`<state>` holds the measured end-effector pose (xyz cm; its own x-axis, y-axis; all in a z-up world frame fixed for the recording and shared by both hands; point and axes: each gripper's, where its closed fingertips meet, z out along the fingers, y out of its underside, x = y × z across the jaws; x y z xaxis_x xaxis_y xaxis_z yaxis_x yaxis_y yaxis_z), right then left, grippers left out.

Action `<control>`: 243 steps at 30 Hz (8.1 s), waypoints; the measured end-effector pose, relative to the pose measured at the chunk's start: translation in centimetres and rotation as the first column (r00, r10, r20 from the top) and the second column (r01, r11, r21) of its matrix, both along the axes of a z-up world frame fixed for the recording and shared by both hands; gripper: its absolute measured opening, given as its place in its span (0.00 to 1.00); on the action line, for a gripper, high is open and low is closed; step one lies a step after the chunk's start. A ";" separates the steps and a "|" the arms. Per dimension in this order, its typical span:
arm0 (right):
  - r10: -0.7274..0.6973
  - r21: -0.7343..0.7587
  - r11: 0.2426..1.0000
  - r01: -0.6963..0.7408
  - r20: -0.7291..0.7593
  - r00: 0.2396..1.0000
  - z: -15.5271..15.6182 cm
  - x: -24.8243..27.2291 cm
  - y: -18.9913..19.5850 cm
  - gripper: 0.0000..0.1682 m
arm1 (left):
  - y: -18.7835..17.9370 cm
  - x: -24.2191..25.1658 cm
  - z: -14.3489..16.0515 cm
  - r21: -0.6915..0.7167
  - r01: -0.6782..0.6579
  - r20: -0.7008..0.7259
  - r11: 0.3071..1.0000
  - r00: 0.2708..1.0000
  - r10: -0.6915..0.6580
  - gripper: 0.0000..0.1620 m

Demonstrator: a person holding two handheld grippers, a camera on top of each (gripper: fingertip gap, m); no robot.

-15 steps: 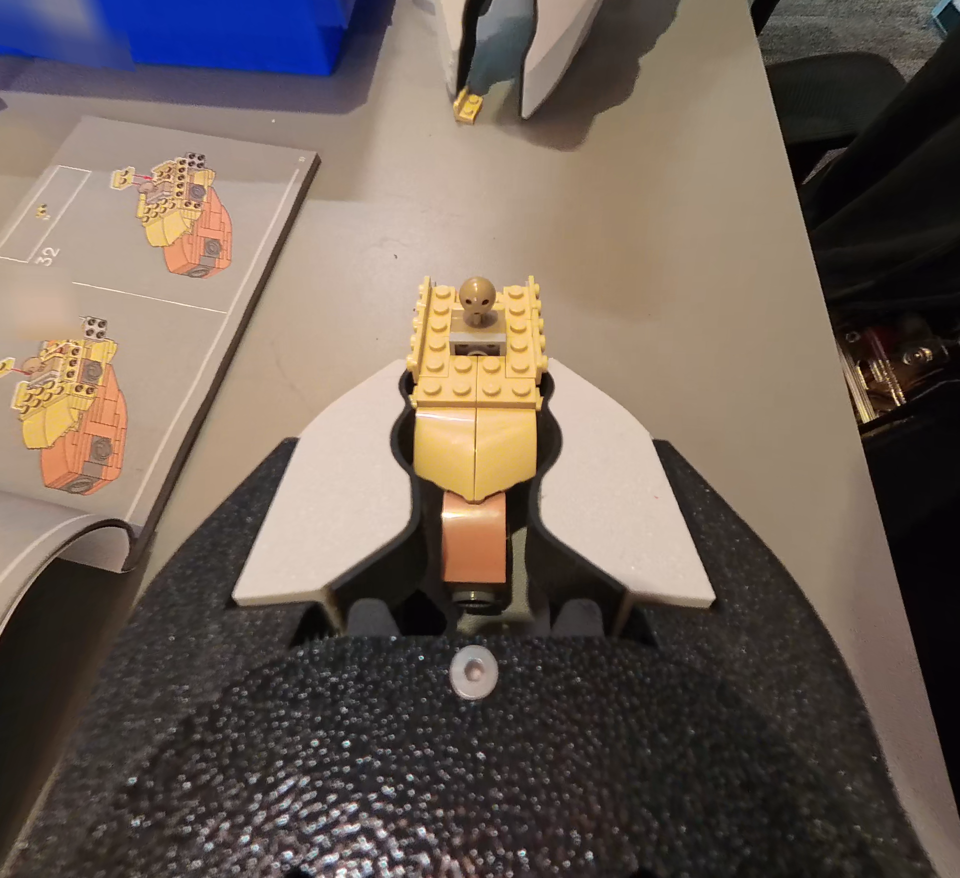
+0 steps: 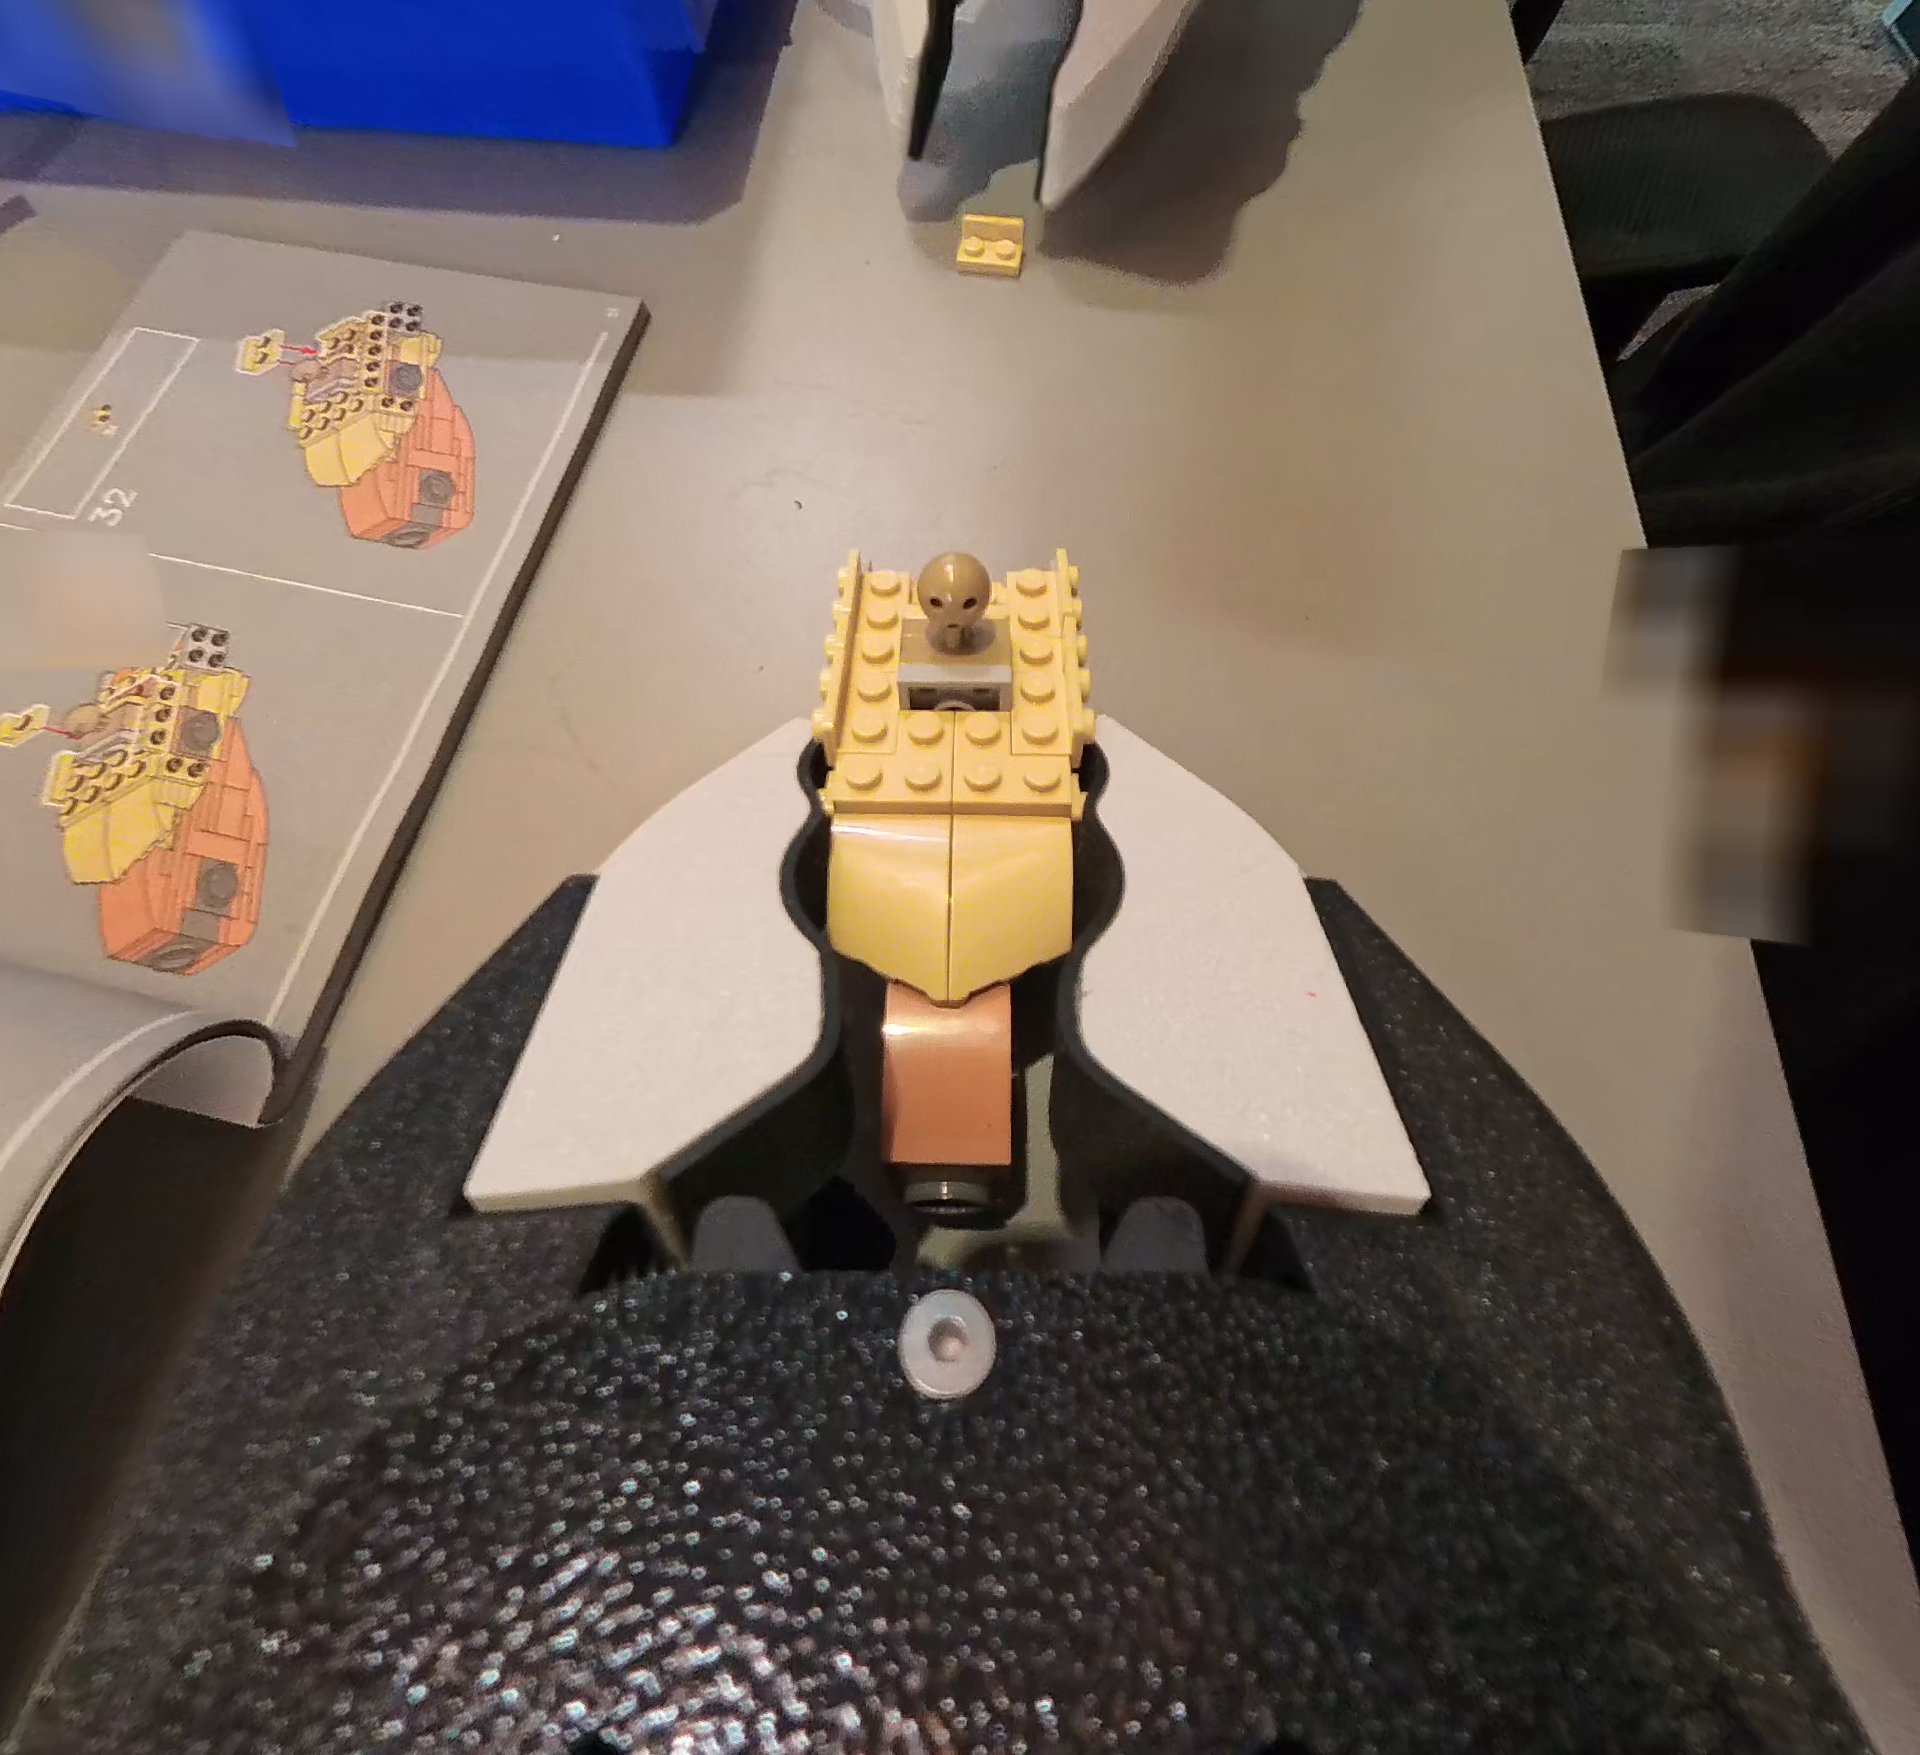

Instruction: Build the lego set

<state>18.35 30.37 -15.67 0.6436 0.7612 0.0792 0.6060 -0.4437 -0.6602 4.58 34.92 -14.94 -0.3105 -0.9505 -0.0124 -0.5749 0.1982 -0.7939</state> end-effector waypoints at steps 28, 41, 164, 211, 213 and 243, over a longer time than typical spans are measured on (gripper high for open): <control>-0.439 -0.324 0.858 0.397 -0.064 0.896 0.3 -0.1 0.1 0.09 | 0.3 0.4 0.0 0.021 -0.012 0.008 1.000 1.000 0.012 0.27; 0.265 0.103 0.943 -0.317 0.345 0.900 1.8 -0.4 -0.8 0.09 | 0.6 -1.1 0.1 0.108 0.003 0.042 0.994 0.999 -0.007 0.27; 0.807 0.141 0.444 -0.885 0.366 0.463 2.1 -13.7 0.3 0.01 | -2.6 -1.4 0.0 -0.223 0.251 -0.078 0.942 0.959 -0.273 0.31; 0.812 0.112 0.416 -0.902 0.402 0.424 2.3 -13.8 0.2 0.01 | -3.3 -1.3 -0.5 -0.144 0.318 -0.088 0.937 0.939 -0.332 0.31; 0.813 0.112 0.414 -0.903 0.400 0.422 2.5 -13.9 0.3 0.01 | -3.3 -1.3 -0.5 -0.146 0.318 -0.088 0.937 0.939 -0.333 0.31; 0.879 -0.021 0.340 -0.940 0.363 0.310 2.2 -14.2 -0.2 0.01 | -4.1 -1.2 -0.6 -0.143 0.363 -0.095 0.921 0.921 -0.377 0.31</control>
